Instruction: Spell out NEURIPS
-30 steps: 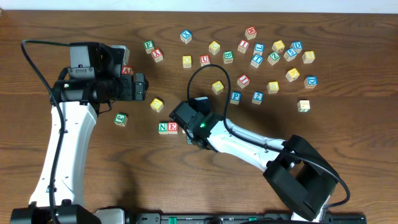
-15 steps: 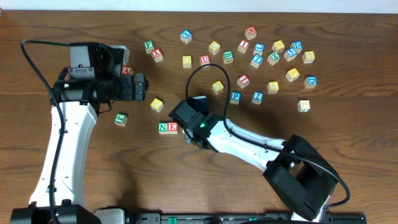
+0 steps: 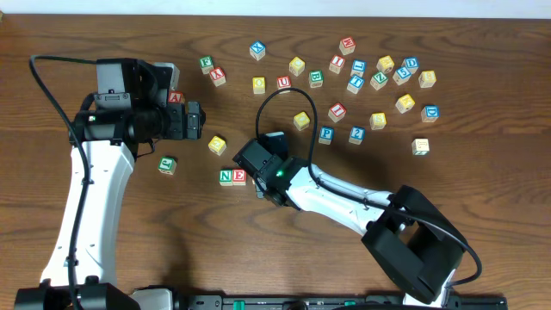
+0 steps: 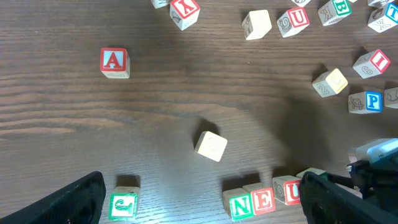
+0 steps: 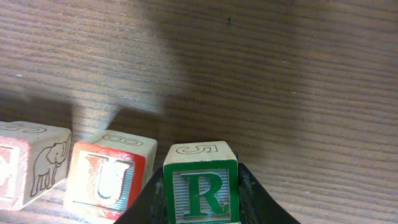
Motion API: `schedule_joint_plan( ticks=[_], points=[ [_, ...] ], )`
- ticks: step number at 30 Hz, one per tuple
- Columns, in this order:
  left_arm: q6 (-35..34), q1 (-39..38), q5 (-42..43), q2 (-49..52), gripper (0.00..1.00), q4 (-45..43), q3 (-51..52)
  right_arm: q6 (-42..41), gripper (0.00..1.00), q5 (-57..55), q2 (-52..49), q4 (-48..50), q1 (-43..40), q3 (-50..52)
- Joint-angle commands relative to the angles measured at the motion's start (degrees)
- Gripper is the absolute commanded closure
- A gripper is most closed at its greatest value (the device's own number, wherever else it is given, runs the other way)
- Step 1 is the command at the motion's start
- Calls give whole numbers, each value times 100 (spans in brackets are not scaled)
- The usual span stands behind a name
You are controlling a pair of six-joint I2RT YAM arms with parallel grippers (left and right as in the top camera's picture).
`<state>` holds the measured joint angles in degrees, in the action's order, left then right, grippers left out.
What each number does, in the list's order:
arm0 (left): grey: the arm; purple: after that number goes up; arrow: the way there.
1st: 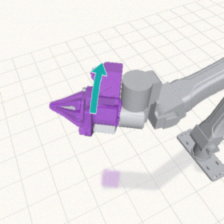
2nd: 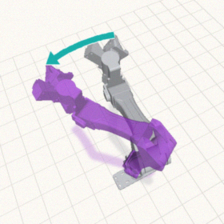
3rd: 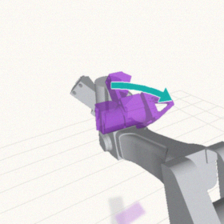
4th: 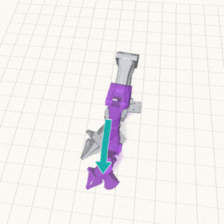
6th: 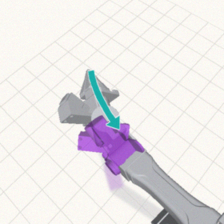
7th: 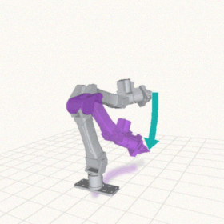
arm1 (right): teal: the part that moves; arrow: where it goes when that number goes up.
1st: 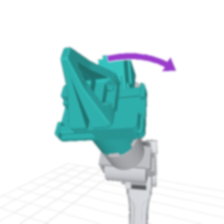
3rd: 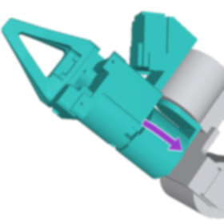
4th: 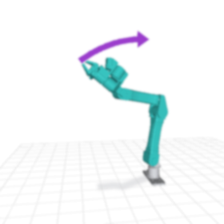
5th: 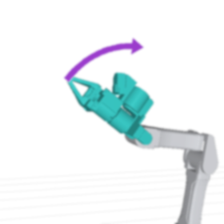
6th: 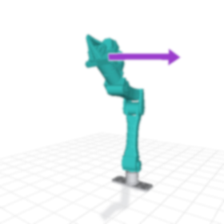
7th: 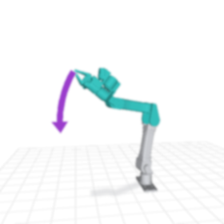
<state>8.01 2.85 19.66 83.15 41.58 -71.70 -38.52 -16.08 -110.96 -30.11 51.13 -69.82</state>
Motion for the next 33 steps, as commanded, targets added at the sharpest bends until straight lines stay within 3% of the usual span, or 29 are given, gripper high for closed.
schedule_joint_plan(
  ticks=[1, 33],
  points=[
    [118, 13, 85, 7, 2, -2, -129, 98, 91, -205, -129, 79, 33, -116],
    [118, 13, 85, 7, 2, 0, -129, 85, 88, -389, -166, 138, 20, -116]
  ],
)
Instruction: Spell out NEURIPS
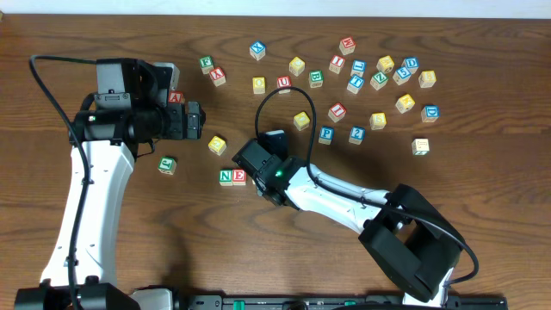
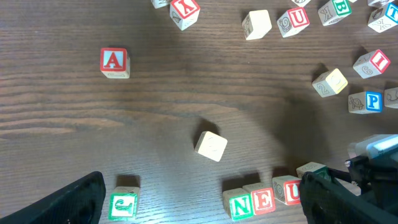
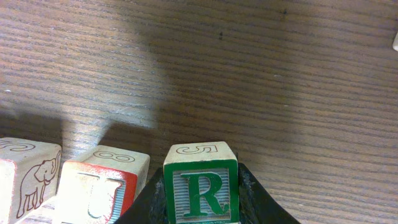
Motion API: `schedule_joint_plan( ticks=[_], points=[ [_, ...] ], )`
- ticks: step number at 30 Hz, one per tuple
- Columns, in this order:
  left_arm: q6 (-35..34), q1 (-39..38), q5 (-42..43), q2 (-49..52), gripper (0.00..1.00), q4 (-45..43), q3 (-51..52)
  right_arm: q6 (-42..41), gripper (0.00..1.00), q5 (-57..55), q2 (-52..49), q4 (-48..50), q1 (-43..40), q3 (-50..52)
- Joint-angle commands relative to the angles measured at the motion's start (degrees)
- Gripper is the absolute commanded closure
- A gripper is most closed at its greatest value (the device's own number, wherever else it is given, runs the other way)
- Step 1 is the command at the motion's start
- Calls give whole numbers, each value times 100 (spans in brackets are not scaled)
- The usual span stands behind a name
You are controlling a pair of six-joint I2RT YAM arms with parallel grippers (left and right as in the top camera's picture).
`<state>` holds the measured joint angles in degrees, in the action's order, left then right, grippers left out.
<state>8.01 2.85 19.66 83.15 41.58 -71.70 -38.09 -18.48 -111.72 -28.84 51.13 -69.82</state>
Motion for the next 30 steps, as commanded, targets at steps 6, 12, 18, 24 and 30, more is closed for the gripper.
schedule_joint_plan(
  ticks=[6, 12, 18, 24, 30],
  points=[
    [118, 13, 85, 7, 2, -2, -129, 42, 86, -149, -90, 13, 20, -116],
    [118, 13, 85, 7, 2, 0, -129, 39, 80, -149, -90, 13, 20, -116],
    [118, 13, 85, 7, 2, -2, -129, 42, 71, -149, -90, 13, 20, -116],
    [118, 13, 85, 7, 2, 0, -129, 39, 70, -149, -90, 11, 20, -116],
    [118, 13, 85, 7, 2, -2, -129, 39, 66, -149, -90, 11, 20, -116]
  ],
)
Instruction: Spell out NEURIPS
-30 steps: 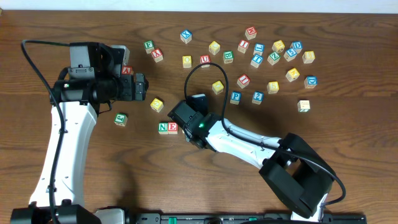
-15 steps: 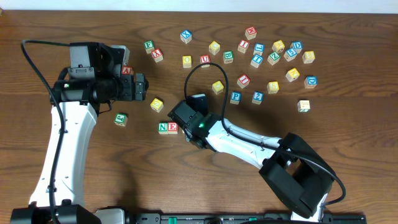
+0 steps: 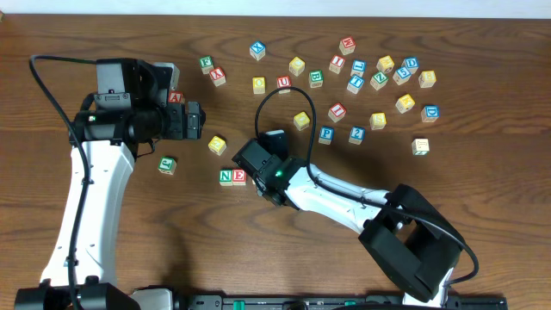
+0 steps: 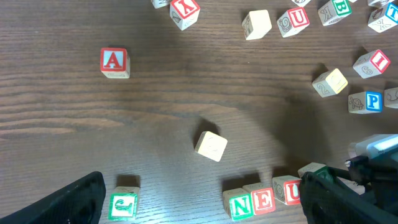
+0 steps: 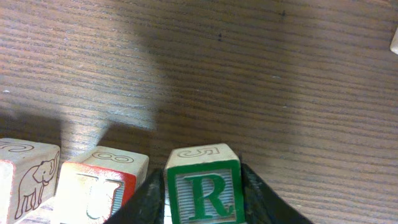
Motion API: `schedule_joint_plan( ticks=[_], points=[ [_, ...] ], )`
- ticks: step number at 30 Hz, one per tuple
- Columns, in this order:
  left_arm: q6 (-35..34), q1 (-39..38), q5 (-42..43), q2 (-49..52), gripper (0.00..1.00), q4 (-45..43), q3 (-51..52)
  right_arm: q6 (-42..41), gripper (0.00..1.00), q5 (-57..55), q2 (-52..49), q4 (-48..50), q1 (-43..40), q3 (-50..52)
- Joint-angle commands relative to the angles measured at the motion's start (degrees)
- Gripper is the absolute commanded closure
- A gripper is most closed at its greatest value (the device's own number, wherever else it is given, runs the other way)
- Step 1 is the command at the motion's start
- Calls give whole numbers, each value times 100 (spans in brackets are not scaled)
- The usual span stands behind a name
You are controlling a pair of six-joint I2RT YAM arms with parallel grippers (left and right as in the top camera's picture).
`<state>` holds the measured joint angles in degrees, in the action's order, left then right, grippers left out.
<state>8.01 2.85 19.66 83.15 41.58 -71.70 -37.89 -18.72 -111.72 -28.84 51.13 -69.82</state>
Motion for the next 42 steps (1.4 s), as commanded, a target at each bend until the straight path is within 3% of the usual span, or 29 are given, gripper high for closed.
schedule_joint_plan(
  ticks=[1, 12, 18, 19, 21, 33, 37, 42],
  points=[
    [118, 13, 85, 7, 2, 0, -129, 20, 66, -125, -90, 11, 20, -116],
    [118, 13, 85, 7, 2, 0, -129, 20, 64, -125, -90, 11, 20, -116],
    [118, 13, 85, 7, 2, -2, -129, 22, 76, -125, -90, 11, 20, -116],
    [118, 13, 85, 7, 2, -2, -129, 20, 75, -125, -90, 11, 20, -116],
    [118, 13, 85, 7, 2, -2, -129, 20, 61, -125, -90, 11, 20, -116],
    [118, 13, 85, 7, 2, -2, -129, 20, 61, -125, -90, 11, 20, -116],
    [118, 13, 85, 7, 2, 0, -129, 20, 70, -125, -90, 11, 20, -116],
    [118, 13, 85, 7, 2, 0, -129, 20, 59, -125, -90, 11, 20, -116]
  ],
)
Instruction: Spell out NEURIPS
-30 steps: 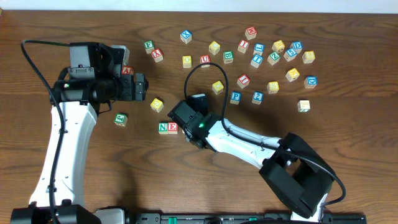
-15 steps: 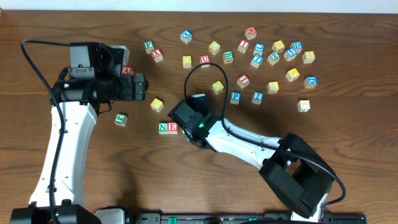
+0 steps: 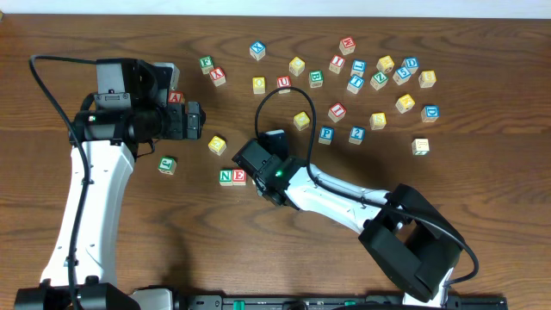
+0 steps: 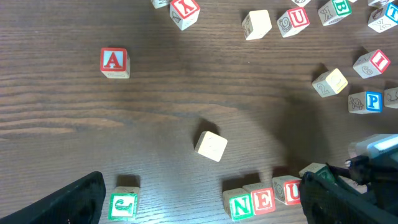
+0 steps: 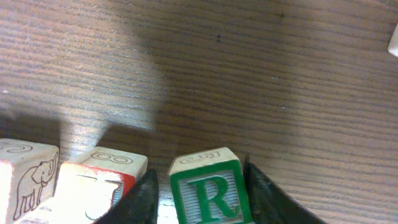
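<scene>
A row of blocks N [image 4: 240,206], E [image 4: 262,200] and U [image 4: 288,191] lies on the wooden table. The green R block [image 5: 210,194] sits just right of the U [image 5: 102,183], slightly skewed and a small gap away. My right gripper [image 5: 199,199] straddles the R with its fingers spread; a gap shows on the left side. From overhead, that gripper [image 3: 263,176] covers the U and R beside the N [image 3: 225,176]. The left gripper [image 3: 200,120] hovers open over the table's left, holding nothing. Red I [image 3: 337,111] and blue P [image 3: 326,134] lie further back.
Many loose letter blocks [image 3: 379,73] are scattered at the back right. A yellow block [image 3: 217,145], a green block [image 3: 167,164] and a red A [image 3: 176,97] lie near the left arm. The right arm's cable [image 3: 267,108] loops over the middle.
The right gripper's fingers have spread further from the R block, which now rests skewed on the table beside the U. The left arm has not moved.
The right gripper first held the R block just right of the U, shut on it. It stayed shut on the block there, then its fingers began to part. Now they stand open around the R, which sits at the row's end.
</scene>
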Motion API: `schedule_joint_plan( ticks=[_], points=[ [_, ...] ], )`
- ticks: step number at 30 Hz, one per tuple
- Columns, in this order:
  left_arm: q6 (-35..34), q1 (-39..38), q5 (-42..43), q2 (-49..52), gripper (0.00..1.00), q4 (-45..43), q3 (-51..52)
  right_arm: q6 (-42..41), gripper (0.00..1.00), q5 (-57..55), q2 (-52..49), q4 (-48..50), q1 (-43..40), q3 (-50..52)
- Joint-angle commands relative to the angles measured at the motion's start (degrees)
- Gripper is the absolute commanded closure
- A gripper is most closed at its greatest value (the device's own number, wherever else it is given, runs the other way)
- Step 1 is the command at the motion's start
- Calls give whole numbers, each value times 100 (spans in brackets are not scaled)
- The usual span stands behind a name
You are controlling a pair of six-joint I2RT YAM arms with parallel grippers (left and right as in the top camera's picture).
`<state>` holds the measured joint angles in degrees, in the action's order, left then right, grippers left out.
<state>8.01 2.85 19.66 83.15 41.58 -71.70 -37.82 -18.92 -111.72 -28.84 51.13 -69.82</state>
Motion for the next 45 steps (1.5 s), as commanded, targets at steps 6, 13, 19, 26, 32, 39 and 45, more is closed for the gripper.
schedule_joint_plan(
  ticks=[6, 13, 19, 26, 32, 39, 45],
  points=[
    [118, 13, 85, 7, 2, 0, -129, 13, 55, -105, -90, 11, 20, -116],
    [118, 13, 85, 7, 2, -2, -129, 11, 55, -105, -90, 11, 20, -116],
    [118, 13, 85, 7, 2, 0, -129, 11, 54, -105, -90, 11, 17, -116],
    [118, 13, 85, 7, 2, -2, -129, -48, 57, -111, -90, -24, 17, -116],
    [118, 13, 85, 7, 2, 0, -129, -118, 57, -203, -90, -87, -11, -116],
    [118, 13, 85, 7, 2, -2, -129, -157, 58, -221, -90, -210, -136, -92],
    [118, 13, 85, 7, 2, 0, -129, -201, 56, -284, -90, -245, -166, -72]
  ],
)
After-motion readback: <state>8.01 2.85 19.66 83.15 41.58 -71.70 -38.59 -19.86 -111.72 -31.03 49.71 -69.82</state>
